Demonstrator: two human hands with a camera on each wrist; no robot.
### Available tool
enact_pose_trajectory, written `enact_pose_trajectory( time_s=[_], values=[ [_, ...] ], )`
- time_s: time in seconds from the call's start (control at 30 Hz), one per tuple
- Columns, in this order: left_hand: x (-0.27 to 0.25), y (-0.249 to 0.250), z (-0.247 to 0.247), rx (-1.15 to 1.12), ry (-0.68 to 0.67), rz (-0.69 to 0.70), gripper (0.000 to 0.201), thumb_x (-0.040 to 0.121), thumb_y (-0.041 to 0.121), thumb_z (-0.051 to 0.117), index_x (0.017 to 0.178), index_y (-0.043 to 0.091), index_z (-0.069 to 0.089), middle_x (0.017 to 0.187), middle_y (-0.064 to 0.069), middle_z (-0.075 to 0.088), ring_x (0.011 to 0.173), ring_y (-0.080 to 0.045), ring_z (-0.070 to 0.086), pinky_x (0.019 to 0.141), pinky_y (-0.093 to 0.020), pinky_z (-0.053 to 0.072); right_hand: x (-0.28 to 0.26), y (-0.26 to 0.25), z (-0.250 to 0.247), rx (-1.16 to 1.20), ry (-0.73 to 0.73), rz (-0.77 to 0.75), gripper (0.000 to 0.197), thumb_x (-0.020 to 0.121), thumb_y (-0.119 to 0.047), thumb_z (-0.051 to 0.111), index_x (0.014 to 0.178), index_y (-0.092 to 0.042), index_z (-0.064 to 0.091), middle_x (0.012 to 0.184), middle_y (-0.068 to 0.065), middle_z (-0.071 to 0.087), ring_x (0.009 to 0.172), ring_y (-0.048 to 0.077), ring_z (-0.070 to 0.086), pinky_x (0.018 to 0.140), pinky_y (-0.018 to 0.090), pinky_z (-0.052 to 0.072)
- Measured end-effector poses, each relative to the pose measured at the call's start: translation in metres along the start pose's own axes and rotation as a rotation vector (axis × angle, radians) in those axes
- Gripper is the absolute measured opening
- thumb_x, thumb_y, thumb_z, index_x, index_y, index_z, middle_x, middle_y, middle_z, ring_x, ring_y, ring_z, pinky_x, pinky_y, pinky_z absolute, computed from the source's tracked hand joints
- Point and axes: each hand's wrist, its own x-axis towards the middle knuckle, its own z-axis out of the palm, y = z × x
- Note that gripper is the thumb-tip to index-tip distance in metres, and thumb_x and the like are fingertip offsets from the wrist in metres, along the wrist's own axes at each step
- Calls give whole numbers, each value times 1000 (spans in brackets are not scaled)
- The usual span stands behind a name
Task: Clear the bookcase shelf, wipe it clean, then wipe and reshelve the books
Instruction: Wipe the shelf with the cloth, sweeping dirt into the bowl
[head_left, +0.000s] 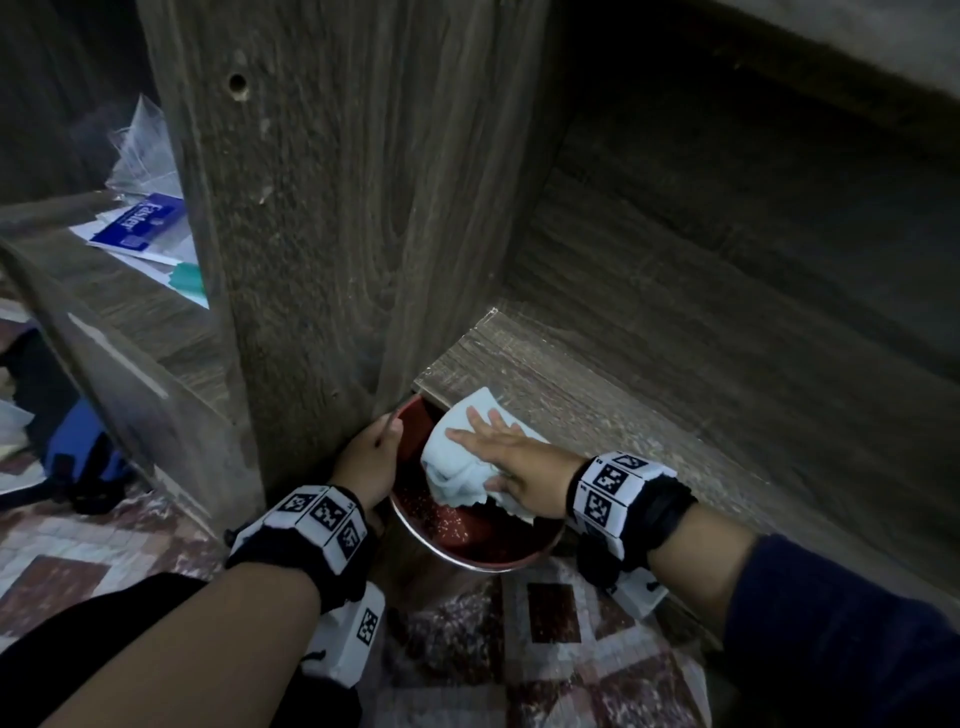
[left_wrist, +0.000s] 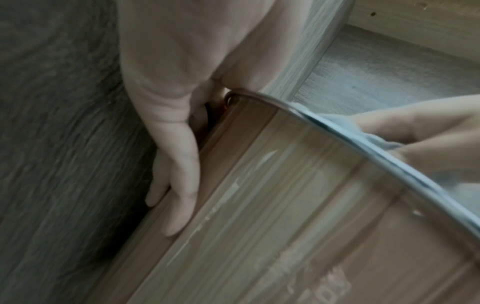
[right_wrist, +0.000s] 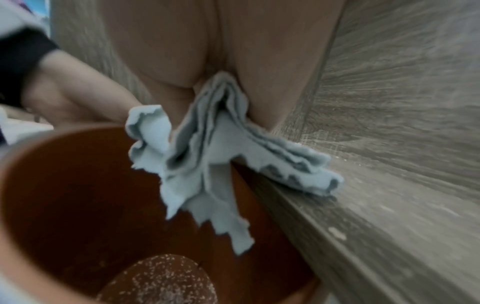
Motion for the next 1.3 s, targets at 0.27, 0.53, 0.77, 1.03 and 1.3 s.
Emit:
enact_pose_trajectory(
  time_s=[0.27,0.53,0.77,1.03,1.3],
  values=[
    [2,-2,-2,25,-9,40,36,104,30,33,131,22,56,126,-7,59,114,-30,55,99,-51,44,-37,0,-28,243,-41,27,62,100,-23,48,137,-65,22,156,-11,25,139,29,35,114,48,29],
    [3,-7,0,80,-41,53,38,105,29,30,134,23,53,119,-6,60,108,-29,57,94,-48,47,-90,48,-74,476,409,348,55,98,-14,51,148,-28,32,152,-1,36,131,12,39,98,16,32],
    [8,-14,13,121,-134,68,38,104,32,30,134,26,53,121,-8,63,108,-30,59,95,-49,48,-95,116,-21,323,414,992,66,99,-37,46,153,-14,15,158,17,19,143,35,23,115,41,23],
    [7,-15,28,148,-182,50,38,105,32,30,135,24,52,121,-8,61,110,-30,58,93,-44,46,-68,89,27,112,254,799,65,100,-55,21,154,-27,-4,160,12,-15,146,38,-13,117,49,-3],
    [1,-17,43,134,-224,23,38,105,34,31,138,30,49,129,-5,58,117,-29,55,101,-47,44,-52,37,55,163,406,503,74,100,-25,47,154,-17,-2,161,7,-11,147,29,-16,116,38,-11]
  ],
)
